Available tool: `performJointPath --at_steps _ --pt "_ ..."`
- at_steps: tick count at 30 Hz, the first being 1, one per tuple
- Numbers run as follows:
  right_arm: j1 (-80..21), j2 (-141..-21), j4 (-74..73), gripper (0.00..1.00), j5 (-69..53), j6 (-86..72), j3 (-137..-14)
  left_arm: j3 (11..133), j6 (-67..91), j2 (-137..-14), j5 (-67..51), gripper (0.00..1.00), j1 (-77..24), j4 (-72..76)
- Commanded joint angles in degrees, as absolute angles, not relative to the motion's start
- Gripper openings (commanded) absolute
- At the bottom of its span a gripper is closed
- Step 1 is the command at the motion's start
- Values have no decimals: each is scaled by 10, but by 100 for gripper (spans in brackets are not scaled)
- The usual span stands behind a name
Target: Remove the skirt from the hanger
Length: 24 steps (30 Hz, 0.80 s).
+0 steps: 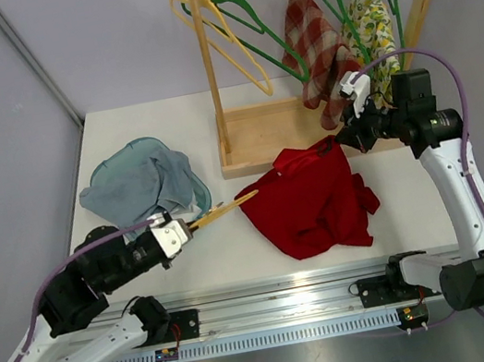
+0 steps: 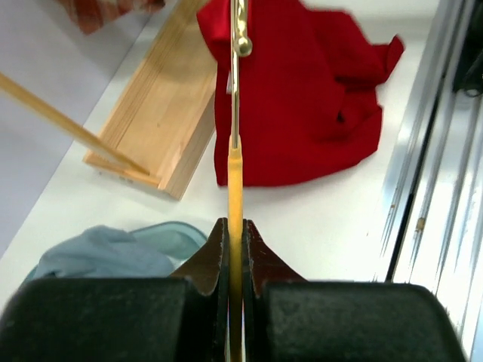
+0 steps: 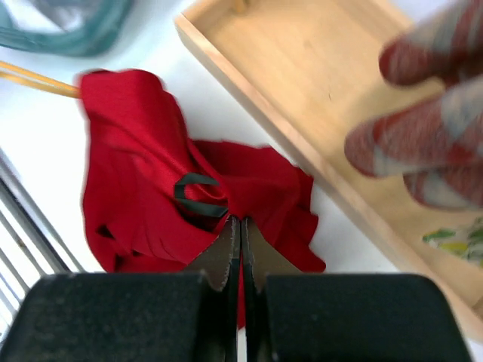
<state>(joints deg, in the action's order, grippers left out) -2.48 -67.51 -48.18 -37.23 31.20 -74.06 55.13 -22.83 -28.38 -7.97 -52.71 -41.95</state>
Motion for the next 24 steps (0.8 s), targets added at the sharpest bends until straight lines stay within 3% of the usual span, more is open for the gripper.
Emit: performJointPath --at_steps 1,12,16,18,20,23,24 --pt "-18 -643 -494 0 -494 337 -795 576 -214 -315 -5 0 -530 -438" --pt "-18 -676 -539 0 -382 416 -680 591 -200 -195 -111 0 -530 -323" --pt "-17 -649 -624 0 -459 495 -682 586 -196 -212 -132 0 -530 -314" --pt "-9 -616 -608 1 -490 416 -713 571 -194 -229 -146 0 -529 -293" --pt "-9 -606 -543 8 -451 357 -715 558 -192 -242 -161 0 -530 -271" --pt "-10 -654 -579 32 -404 384 -719 541 -195 -279 -187 0 -530 -230" --pt "-9 -663 -591 54 -401 410 -719 540 -196 -286 -193 0 -530 -218"
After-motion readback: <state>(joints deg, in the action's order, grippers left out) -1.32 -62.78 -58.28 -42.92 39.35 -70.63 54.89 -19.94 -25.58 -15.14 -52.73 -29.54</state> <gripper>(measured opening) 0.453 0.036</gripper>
